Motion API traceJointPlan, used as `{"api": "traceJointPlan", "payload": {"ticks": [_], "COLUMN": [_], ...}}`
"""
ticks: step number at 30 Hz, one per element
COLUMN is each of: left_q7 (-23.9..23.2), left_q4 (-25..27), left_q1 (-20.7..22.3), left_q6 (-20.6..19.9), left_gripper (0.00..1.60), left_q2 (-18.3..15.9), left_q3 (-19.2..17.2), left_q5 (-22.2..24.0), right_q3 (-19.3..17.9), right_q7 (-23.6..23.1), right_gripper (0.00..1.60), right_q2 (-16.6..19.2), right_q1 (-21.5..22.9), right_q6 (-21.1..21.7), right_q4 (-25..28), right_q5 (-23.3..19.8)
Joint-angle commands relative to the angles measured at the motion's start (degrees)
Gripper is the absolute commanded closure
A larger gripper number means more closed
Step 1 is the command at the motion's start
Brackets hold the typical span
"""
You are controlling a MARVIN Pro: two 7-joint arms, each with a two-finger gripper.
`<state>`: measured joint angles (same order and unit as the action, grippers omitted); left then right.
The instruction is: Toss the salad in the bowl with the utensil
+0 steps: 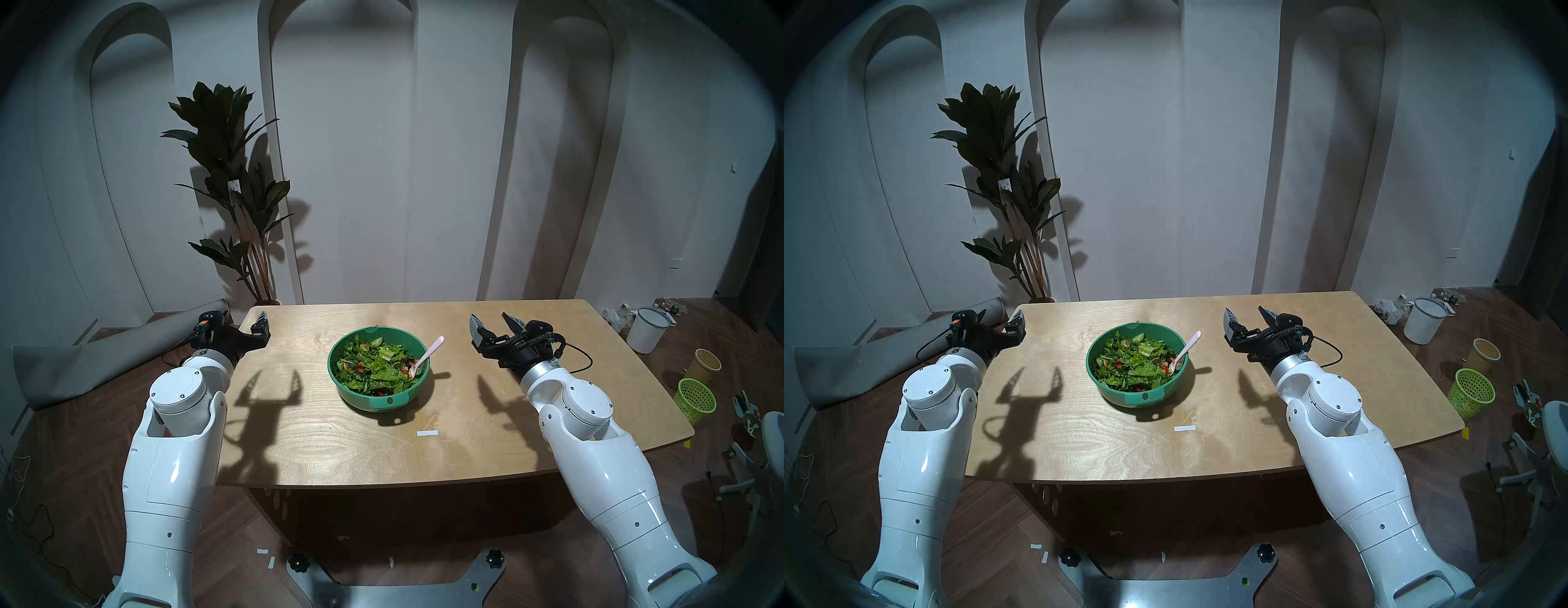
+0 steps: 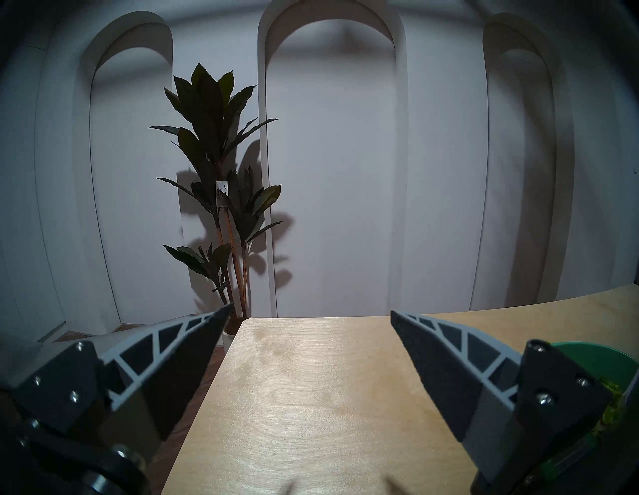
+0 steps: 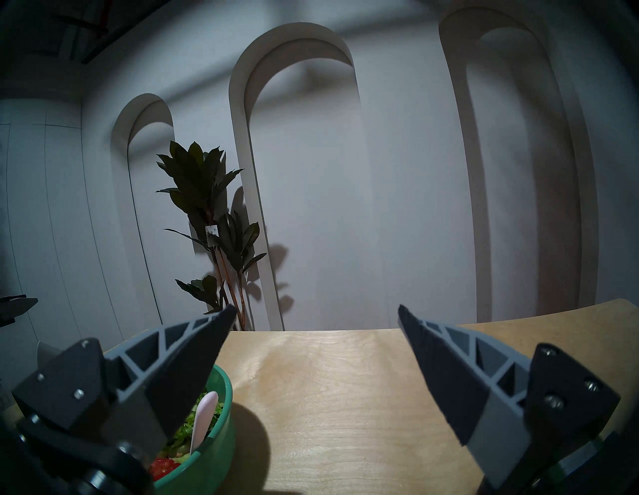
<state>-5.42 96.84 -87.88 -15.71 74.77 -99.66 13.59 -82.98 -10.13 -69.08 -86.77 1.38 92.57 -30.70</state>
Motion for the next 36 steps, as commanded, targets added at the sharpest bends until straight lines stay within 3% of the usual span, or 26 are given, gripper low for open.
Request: {"api": "traceJointPlan", "payload": {"ticks": [1,7,11,15,16,20,26,36], "left_q7": [-2.4,-2.9,-2.6,-2.6,-2.4,-2.4,-1.4,3.3], "left_q4": [2.2,3.7,3.7,3.3,3.8,2.9,0.5,-2.9], "left_q1": [2.9,5.5,7.9,11.2,10.6,12.2,16.3,20.1], "left_q6": [-8.1,-13.8,-18.2,-25.1,-25.1,-28.7,-38.0,-39.3], "left_gripper": [0.0,0.0,0.0,0.0,0.0,0.0,0.0,0.0], "left_q2": [-2.6,-4.6,-6.2,-6.8,-7.2,-7.0,-6.4,-5.0], "left_q3": [1.1,1.9,3.7,5.9,6.3,7.4,9.0,10.3], "left_q5": [3.2,3.4,2.6,3.0,3.0,3.8,5.5,7.6], "right_q3": [-0.5,-0.7,-1.0,-1.3,-1.4,-1.7,-2.3,-3.1], "right_q7": [-0.4,-0.4,-0.6,-0.6,-0.6,-0.6,-0.6,-0.7], "right_gripper": [0.0,0.0,0.0,0.0,0.0,0.0,0.0,0.0], "right_q2": [0.5,0.4,0.5,0.3,0.3,0.1,-0.1,-0.4], "right_q1": [0.3,0.3,0.1,-0.1,-0.1,-0.4,-0.7,-1.1], "right_q6": [-0.7,-0.8,-1.1,-1.5,-1.6,-2.1,-3.2,-4.6], "right_q4": [0.9,0.8,0.7,0.4,0.4,0.2,-0.1,-0.2], "right_q5": [0.1,-0.1,-0.3,-0.6,-0.7,-1.0,-1.2,-1.4]}}
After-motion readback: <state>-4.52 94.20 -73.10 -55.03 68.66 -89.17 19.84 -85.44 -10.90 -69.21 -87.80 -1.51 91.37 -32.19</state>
